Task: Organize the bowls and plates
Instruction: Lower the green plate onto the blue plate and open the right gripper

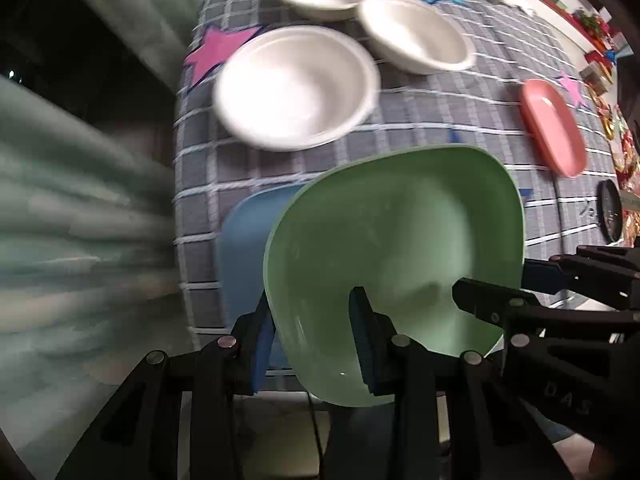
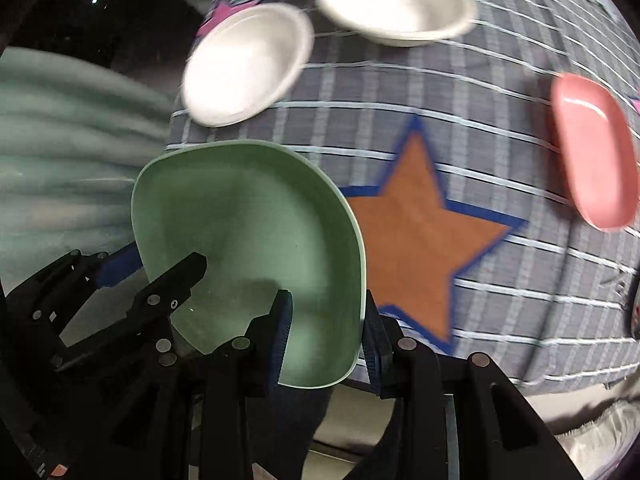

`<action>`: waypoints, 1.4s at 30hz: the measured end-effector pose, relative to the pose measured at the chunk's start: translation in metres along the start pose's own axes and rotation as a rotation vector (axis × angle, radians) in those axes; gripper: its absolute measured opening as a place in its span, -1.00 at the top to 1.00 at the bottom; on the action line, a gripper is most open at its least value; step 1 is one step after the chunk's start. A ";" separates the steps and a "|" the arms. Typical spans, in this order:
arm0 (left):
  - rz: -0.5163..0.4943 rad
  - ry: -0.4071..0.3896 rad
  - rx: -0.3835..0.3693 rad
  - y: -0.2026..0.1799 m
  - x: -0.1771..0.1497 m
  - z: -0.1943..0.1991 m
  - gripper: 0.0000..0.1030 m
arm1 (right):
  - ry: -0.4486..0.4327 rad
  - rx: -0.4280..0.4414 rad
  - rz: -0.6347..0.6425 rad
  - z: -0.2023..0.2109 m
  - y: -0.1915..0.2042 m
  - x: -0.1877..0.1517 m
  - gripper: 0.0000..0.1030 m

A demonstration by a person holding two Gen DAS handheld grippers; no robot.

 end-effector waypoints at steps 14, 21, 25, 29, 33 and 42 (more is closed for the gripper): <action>-0.050 0.018 0.035 0.056 -0.001 -0.031 -0.25 | 0.049 -0.080 -0.011 -0.041 0.034 0.015 -0.44; -0.066 -0.030 -0.038 0.063 0.003 -0.014 -0.50 | -0.007 -0.073 -0.130 -0.011 -0.004 0.007 -0.98; -0.098 -0.071 -0.051 0.045 0.018 0.003 -0.51 | -0.040 -0.074 -0.192 0.004 -0.022 -0.004 -0.98; -0.147 -0.124 -0.090 0.019 0.027 0.027 -0.52 | -0.103 -0.103 -0.224 0.038 -0.038 -0.010 -0.98; -0.167 -0.158 -0.080 0.000 0.030 0.039 -0.54 | -0.142 -0.115 -0.220 0.063 -0.054 -0.009 -0.98; -0.057 -0.194 -0.029 -0.032 0.032 0.060 -0.54 | -0.174 -0.112 -0.109 0.089 -0.078 -0.010 -0.98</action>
Point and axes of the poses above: each gripper's, at about its wrist camera, not at the fingertips, and z roughly against the way its jaws point, y to its left, x to its top, the point moved 8 cm from there along -z, roughly the way its jaws point, and after that the axes turned 2 degrees about -z, right-handed, at the moved point
